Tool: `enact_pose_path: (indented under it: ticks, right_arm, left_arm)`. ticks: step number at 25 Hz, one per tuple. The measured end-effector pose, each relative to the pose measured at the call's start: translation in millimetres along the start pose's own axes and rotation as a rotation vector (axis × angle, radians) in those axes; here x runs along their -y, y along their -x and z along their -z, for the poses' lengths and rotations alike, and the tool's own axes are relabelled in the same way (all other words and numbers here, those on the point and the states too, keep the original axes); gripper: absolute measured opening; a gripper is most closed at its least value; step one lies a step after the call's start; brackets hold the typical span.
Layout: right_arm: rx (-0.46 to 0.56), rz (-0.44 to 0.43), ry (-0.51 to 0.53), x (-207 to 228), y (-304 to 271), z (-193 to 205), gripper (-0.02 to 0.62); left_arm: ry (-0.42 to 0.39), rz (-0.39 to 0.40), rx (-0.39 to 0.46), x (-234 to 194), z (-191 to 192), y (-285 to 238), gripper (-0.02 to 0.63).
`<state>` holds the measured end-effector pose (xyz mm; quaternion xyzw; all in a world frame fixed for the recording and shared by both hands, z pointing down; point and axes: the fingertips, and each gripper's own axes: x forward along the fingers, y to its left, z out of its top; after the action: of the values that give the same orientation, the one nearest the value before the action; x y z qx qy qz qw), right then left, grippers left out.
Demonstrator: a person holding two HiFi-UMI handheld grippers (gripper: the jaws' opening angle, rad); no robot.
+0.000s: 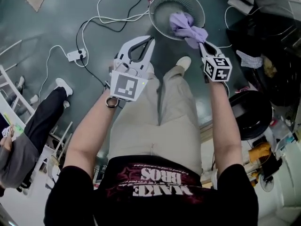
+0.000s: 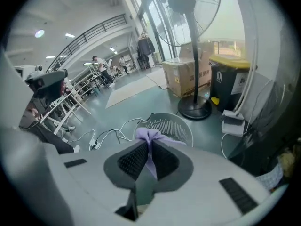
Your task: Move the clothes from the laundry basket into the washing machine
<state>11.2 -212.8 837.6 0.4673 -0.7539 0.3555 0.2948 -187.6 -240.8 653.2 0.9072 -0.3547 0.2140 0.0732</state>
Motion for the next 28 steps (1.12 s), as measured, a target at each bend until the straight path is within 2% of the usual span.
enact_pose_path:
  ticks: [3,5,12,19,28]
  right_arm:
    - [0.034,-0.007,0.122,-16.4,29.7,-32.4,0.031]
    - [0.048,-0.012,0.155,-25.7,46.8,-49.5,0.031]
    - [0.129,-0.021,0.125,-54.4,109.1,-101.7,0.031]
    - [0.189,-0.030,0.187,-88.9,172.7,-160.7,0.031]
    - [0.236,-0.061,0.195,-135.2,244.4,-189.5,0.031]
  left_arm:
    - [-0.001,0.011,0.003,5.0,-17.4,10.4,-0.002]
    - [-0.001,0.018,0.015,8.1,-33.3,16.7,-0.002]
    - [0.023,-0.012,0.064,0.1,-86.8,48.8,-0.001]
    - [0.004,-0.019,0.077,-9.4,-124.2,82.8,-0.001]
    - [0.026,-0.028,0.134,-1.4,-170.4,130.8,-0.002]
